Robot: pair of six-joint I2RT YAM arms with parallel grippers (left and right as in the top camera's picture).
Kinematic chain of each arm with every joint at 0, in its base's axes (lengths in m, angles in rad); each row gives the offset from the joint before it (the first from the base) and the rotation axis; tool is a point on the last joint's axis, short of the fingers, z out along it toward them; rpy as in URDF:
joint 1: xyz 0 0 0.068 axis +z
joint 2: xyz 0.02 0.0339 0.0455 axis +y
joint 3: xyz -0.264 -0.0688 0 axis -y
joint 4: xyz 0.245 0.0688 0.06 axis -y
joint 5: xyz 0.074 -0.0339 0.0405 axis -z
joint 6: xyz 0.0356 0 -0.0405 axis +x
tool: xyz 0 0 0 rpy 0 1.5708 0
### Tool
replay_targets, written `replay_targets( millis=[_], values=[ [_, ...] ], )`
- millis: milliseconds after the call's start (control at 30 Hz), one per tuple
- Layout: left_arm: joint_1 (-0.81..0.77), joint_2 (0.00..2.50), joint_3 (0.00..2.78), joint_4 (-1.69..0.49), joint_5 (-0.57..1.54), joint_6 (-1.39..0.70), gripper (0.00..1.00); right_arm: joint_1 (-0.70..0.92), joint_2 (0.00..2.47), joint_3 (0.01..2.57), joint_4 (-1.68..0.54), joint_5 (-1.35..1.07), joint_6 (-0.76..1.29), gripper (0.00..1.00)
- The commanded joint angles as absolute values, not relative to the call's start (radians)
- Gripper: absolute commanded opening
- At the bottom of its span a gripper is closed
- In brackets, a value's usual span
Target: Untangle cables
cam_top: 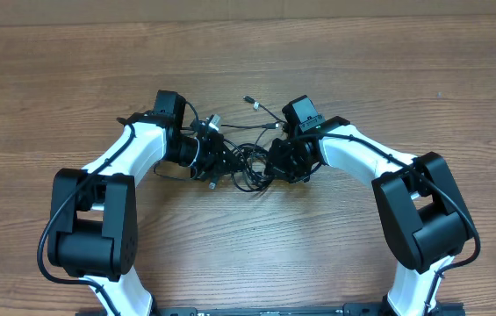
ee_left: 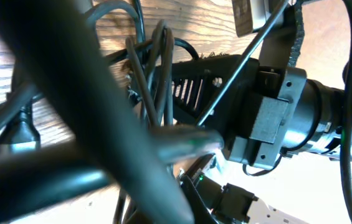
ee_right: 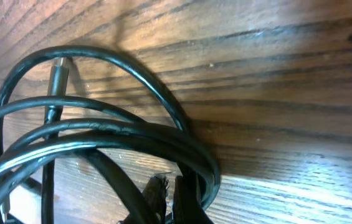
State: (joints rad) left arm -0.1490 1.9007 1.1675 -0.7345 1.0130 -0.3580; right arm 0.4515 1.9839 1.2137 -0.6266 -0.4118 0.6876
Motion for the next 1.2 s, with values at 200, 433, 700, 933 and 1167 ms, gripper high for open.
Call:
replay_targets(
  millis=[200, 433, 700, 933, 1167],
  values=[
    [-0.133, 1.89, 1.176, -0.543, 1.345, -0.488, 0.04, 0.438, 2.005, 1.198, -0.653, -0.225, 0.688, 0.05],
    [-0.131, 1.89, 1.176, -0.44, 1.401, -0.445, 0.04, 0.438, 2.005, 1.198, -0.653, -0.224, 0.687, 0.05],
    [-0.138, 1.89, 1.175, -0.689, 0.917, -0.368, 0.04, 0.438, 2.005, 1.198, -0.654, -0.225, 0.684, 0.05],
    [-0.123, 1.89, 1.176, -0.867, 0.756, -0.253, 0.04, 0.438, 2.005, 1.198, -0.653, -0.224, 0.684, 0.05],
    [-0.039, 1.89, 1.176, -1.011, 0.757, -0.135, 0.04, 0.438, 2.005, 1.198, -0.653, -0.224, 0.684, 0.05]
  ],
)
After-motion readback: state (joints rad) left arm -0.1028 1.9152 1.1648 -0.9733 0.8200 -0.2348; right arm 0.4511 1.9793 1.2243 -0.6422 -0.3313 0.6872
